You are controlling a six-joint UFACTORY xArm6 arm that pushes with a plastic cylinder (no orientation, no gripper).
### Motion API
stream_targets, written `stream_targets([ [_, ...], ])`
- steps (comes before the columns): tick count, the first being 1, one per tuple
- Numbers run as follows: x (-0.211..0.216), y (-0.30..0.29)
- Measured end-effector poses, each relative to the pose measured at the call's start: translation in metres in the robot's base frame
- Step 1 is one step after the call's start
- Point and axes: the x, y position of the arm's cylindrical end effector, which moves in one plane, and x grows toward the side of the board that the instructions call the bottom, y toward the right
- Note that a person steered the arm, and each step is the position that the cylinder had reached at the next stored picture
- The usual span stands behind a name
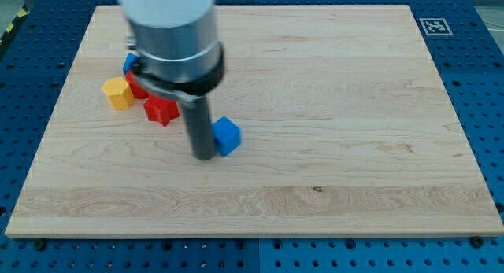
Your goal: Place the blue cube diagonally to the red star
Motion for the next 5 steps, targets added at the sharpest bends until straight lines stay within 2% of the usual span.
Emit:
stream_targets([
  [1, 0.0, 0.011],
  [2, 0.0, -0.043],
  [3, -0.019, -0.122],
  [4, -0.064, -0.171],
  [5, -0.096, -0.16],
])
